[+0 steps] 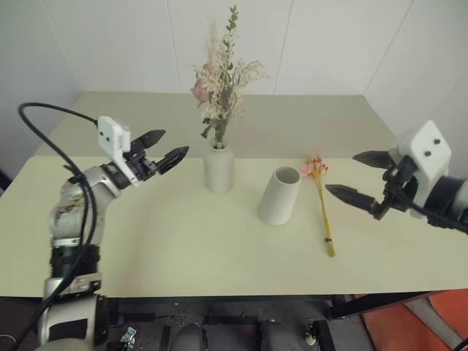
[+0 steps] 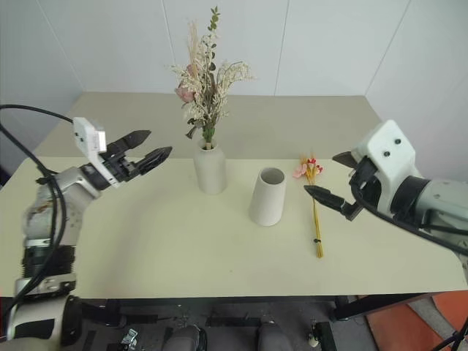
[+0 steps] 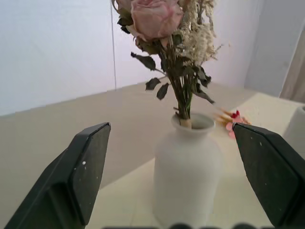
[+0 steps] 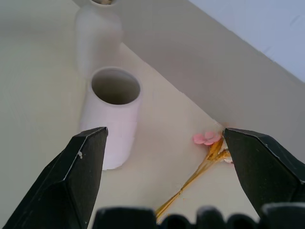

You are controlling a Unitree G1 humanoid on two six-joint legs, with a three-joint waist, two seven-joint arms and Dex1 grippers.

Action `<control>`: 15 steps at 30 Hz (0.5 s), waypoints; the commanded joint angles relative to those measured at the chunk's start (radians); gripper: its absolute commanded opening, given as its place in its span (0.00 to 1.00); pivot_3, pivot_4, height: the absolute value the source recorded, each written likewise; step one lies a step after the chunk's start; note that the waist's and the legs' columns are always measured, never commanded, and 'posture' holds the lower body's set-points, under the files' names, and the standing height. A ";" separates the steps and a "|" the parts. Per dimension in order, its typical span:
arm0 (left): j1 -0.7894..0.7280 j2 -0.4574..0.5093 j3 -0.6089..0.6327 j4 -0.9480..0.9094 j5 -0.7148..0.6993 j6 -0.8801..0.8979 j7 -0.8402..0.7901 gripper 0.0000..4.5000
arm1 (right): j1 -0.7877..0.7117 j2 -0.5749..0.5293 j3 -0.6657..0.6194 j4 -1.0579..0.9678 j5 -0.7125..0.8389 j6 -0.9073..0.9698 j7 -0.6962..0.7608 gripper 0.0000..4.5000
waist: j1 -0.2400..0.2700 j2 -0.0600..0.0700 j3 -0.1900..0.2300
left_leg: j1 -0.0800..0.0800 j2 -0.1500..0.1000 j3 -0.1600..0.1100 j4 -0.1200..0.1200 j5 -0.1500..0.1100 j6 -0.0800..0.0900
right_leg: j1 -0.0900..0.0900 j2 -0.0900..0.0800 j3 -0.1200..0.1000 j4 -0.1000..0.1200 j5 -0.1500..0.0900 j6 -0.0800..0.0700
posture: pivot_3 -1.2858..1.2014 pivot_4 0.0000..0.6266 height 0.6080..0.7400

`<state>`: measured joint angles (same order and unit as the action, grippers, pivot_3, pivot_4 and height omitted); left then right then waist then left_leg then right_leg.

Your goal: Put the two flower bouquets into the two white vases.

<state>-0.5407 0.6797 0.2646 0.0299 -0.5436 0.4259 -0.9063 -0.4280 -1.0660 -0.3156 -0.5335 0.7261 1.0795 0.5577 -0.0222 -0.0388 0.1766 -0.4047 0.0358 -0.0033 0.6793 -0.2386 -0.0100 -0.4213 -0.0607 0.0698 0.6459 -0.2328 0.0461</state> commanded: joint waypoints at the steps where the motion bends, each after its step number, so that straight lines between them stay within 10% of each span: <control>1: 0.027 0.121 0.007 -0.146 -0.048 0.038 -0.127 0.99 | -0.090 0.035 0.085 0.109 -0.036 0.087 -0.065 1.00 | 0.004 0.000 0.000 | 0.000 0.000 0.000 0.000 0.000 0.000 | 0.000 0.000 0.000 0.000 0.000 0.000 | 0.52 0.24 1.00; 5: 0.028 0.277 -0.065 -0.264 -0.042 0.046 -0.281 0.99 | -0.209 0.136 0.249 0.330 -0.151 0.093 -0.118 1.00 | 0.007 0.000 0.000 | 0.000 0.000 0.001 0.000 0.000 0.000 | -0.001 0.001 0.000 0.000 0.000 -0.001 | 0.52 0.24 1.00; 15: -0.025 0.208 -0.154 -0.300 0.001 0.013 -0.225 0.99 | -0.359 0.350 0.403 0.755 -0.369 0.018 -0.149 1.00 | 0.001 0.000 0.000 | -0.003 0.000 0.001 -0.001 0.000 0.000 | -0.003 0.001 0.000 -0.002 -0.001 -0.001 | 0.52 0.24 1.00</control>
<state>-0.5707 0.8883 0.1045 -0.2599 -0.5532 0.4586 -1.1465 -0.7637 -0.7145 0.0932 0.2034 0.3912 1.1254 0.4191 -0.0214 -0.0385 0.1764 -0.4077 0.0362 -0.0022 0.6779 -0.2387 -0.0098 -0.4241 -0.0598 0.0699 0.6442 -0.2333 0.0451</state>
